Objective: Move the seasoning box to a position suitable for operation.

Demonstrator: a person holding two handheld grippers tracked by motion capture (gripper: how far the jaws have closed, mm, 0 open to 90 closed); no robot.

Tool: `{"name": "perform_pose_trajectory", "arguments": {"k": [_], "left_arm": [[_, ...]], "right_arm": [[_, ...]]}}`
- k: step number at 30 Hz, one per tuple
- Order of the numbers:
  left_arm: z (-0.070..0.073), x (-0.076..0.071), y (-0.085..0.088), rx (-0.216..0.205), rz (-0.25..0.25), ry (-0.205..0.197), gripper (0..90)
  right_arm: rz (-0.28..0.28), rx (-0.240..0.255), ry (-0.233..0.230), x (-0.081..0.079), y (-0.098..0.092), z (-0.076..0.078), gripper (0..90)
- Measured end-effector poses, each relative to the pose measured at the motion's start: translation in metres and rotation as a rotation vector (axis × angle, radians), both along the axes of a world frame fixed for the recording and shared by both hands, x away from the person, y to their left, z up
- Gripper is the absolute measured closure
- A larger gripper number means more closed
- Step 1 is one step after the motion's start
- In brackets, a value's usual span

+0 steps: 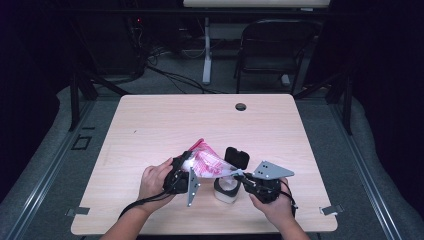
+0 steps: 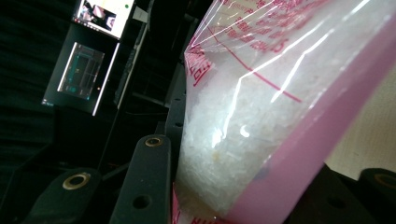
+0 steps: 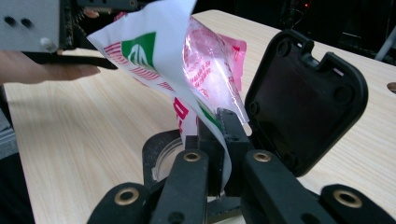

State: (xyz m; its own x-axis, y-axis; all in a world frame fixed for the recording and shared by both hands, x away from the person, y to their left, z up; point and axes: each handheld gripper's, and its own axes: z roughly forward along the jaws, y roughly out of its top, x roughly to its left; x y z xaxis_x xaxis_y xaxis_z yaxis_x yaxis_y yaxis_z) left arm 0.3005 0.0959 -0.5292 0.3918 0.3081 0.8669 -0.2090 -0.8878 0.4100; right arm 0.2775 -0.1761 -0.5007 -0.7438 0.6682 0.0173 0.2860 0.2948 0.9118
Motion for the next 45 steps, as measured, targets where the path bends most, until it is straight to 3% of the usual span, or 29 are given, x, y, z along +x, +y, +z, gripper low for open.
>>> {"name": "perform_pose_trajectory", "arguments": {"k": [18, 26, 45], "left_arm": [[-0.005, 0.002, 0.007, -0.072, 0.010, 0.126, 70.0], [-0.010, 0.008, 0.014, -0.140, 0.001, 0.246, 70.1], [-0.020, 0.016, 0.017, -0.201, -0.007, 0.376, 70.9]], "right_arm": [[0.009, 0.046, 0.001, 0.005, 0.003, 0.005, 89.3], [0.017, 0.055, 0.003, 0.008, 0.006, 0.006, 88.2], [0.029, 0.050, 0.009, 0.009, 0.011, 0.004, 87.1]]}}
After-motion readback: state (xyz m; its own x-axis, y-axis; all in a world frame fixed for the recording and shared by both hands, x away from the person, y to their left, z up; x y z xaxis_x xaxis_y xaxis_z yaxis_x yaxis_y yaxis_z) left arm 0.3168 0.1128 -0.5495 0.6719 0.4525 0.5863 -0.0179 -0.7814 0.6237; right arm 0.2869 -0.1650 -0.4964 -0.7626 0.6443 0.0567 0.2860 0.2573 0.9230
